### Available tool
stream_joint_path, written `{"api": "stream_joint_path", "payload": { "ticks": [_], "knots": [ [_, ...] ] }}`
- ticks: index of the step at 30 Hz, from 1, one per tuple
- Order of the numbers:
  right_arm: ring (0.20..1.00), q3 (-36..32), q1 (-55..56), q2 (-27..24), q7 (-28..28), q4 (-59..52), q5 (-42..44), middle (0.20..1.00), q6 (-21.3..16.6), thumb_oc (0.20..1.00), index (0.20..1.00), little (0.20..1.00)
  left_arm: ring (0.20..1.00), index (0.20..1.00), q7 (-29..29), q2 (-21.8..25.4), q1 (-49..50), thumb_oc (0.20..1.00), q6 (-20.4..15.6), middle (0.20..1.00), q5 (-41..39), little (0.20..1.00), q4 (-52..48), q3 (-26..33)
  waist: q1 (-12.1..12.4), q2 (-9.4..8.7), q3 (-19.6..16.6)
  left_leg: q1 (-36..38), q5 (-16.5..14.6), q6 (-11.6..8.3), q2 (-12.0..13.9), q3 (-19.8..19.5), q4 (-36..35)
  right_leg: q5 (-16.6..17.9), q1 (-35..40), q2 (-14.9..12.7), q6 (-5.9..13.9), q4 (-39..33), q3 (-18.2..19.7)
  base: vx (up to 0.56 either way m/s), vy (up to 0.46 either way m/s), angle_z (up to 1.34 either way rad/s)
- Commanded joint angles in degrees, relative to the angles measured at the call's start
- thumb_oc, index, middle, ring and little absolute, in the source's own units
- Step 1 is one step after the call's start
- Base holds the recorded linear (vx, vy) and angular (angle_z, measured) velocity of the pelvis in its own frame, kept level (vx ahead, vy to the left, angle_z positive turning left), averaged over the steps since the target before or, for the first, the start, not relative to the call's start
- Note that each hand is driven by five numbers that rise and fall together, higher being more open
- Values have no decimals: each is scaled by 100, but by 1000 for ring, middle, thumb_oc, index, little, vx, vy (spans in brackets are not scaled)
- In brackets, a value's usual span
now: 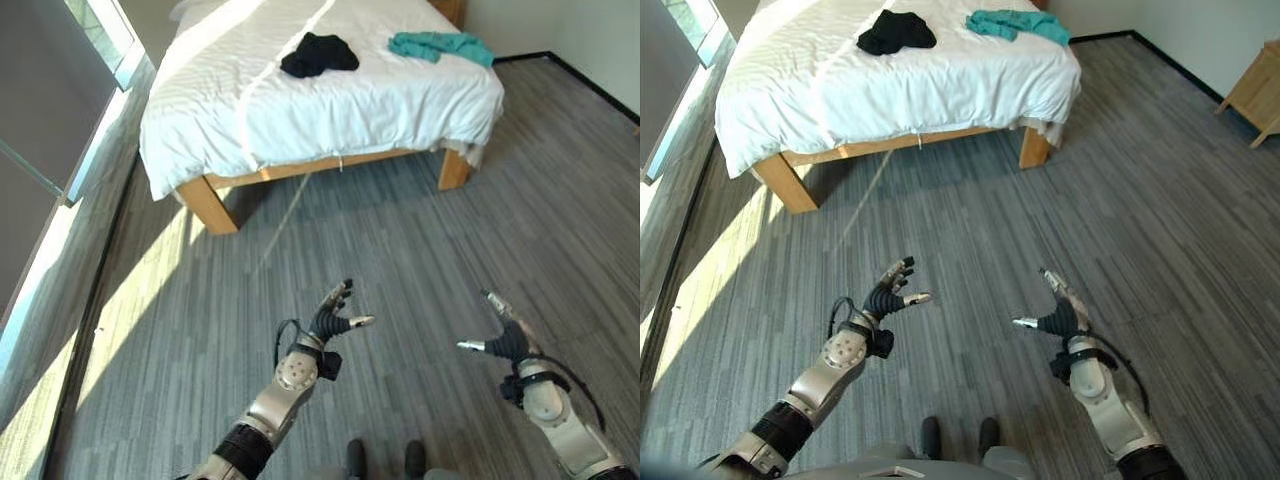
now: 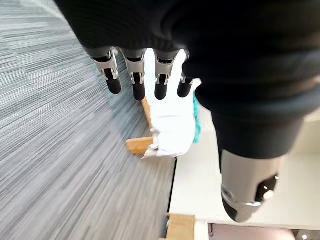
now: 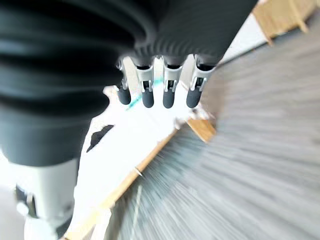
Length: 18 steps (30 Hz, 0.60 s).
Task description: Pick up bed clothes into laundry basket.
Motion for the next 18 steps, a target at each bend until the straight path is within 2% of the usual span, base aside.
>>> {"api": "stream_joint_path", "payload": {
  "ticks": [1, 4, 6, 7, 8, 9, 10, 12, 14, 15, 16, 18],
  "knots": [
    [1000, -312, -131, -86, -154, -702, -121, 1000, -499, 1000, 1000, 1000, 1000, 1000, 179, 154, -340, 1000, -530, 1000, 412, 1000, -123, 86, 83, -161, -96, 27, -32, -709, 633, -277, 17, -442, 291, -390, 521, 82, 3, 5, -49, 14],
    [1000, -207, -52, 9, -77, -736, -81, 1000, -519, 1000, 1000, 1000, 1000, 1000, 175, 186, -279, 1000, -543, 1000, 407, 1000, -144, 68, 73, -185, -25, 29, 42, -714, 689, -304, 98, -463, 265, -346, 481, 82, 87, -9, -86, 11],
    [1000, -145, -38, 67, -55, -666, 106, 1000, -514, 1000, 1000, 1000, 1000, 1000, 172, 170, -294, 1000, -530, 1000, 207, 1000, -148, 15, 86, -240, 197, -296, 4, -790, 677, -349, 884, -483, 299, -357, 395, 100, 161, -47, -129, -3],
    [1000, -86, -16, 96, -54, -630, 267, 1000, -491, 1000, 1000, 1000, 1000, 1000, 183, 92, -333, 1000, -501, 1000, -35, 1000, -101, -54, 136, -274, 400, -774, 256, -995, 714, -404, 1850, -589, 448, -370, 304, 103, 183, 3, -119, -2],
    [1000, -92, -30, 97, -56, -620, 271, 1000, -495, 1000, 1000, 1000, 1000, 1000, 184, 92, -353, 1000, -505, 1000, -41, 1000, -90, -57, 116, -256, 401, -866, 208, -1007, 730, -444, 1984, -587, 431, -347, 297, 105, 159, 56, -109, 6],
    [1000, -59, -48, 95, -70, -586, 341, 1000, -474, 1000, 1000, 1000, 1000, 1000, 220, 31, -400, 1000, -495, 1000, -158, 1000, -50, -100, 119, -268, 483, -1117, 454, -1089, 787, -387, 2351, -628, 501, -354, 255, 98, 124, 64, -48, 1],
    [1000, -31, -45, 103, -70, -564, 379, 1000, -435, 1000, 1000, 1000, 1000, 1000, 256, -18, -416, 1000, -497, 1000, -268, 1000, -52, -123, 118, -268, 508, -1261, 508, -1028, 802, -279, 2414, -697, 563, -351, 241, 86, 103, 77, -46, -13],
    [1000, -31, -46, 104, -70, -563, 379, 1000, -435, 1000, 1000, 1000, 1000, 1000, 256, -18, -417, 1000, -498, 1000, -269, 1000, -51, -123, 117, -267, 505, -1268, 504, -1028, 802, -280, 2421, -697, 560, -350, 242, 86, 102, 28, -5, -19],
    [1000, -31, -46, 104, -70, -563, 379, 1000, -435, 1000, 1000, 1000, 1000, 1000, 256, -18, -417, 1000, -498, 1000, -269, 1000, -51, -123, 117, -267, 504, -1268, 504, -1028, 802, -280, 2422, -697, 560, -350, 242, 86, 102, 357, 65, -1],
    [1000, 157, -204, 161, -55, -506, 443, 1000, -419, 1000, 1000, 1000, 1000, 1000, 141, -219, -139, 1000, -494, 1000, -432, 1000, 14, -234, 452, -157, 385, -1931, 588, -757, 559, -139, 479, -1177, 943, -258, 344, 82, 470, 735, 130, 2],
    [1000, 163, -203, 161, -59, -496, 444, 1000, -423, 1000, 1000, 1000, 1000, 1000, 141, -223, -134, 1000, -500, 1000, -428, 1000, 22, -237, 486, -192, 367, -1838, 671, -754, 533, -85, 303, -1194, 937, -299, 350, 82, 501, 856, 142, -22],
    [1000, 277, -373, 141, -85, -365, 460, 1000, -392, 1000, 1000, 1000, 1000, 1000, 152, -272, -164, 1000, -472, 1000, -432, 1000, 95, -283, 625, -193, 388, -2191, 755, -823, 566, -94, 55, -1342, 1103, -342, 395, 82, 603, 344, 56, -59]
  ]
}}
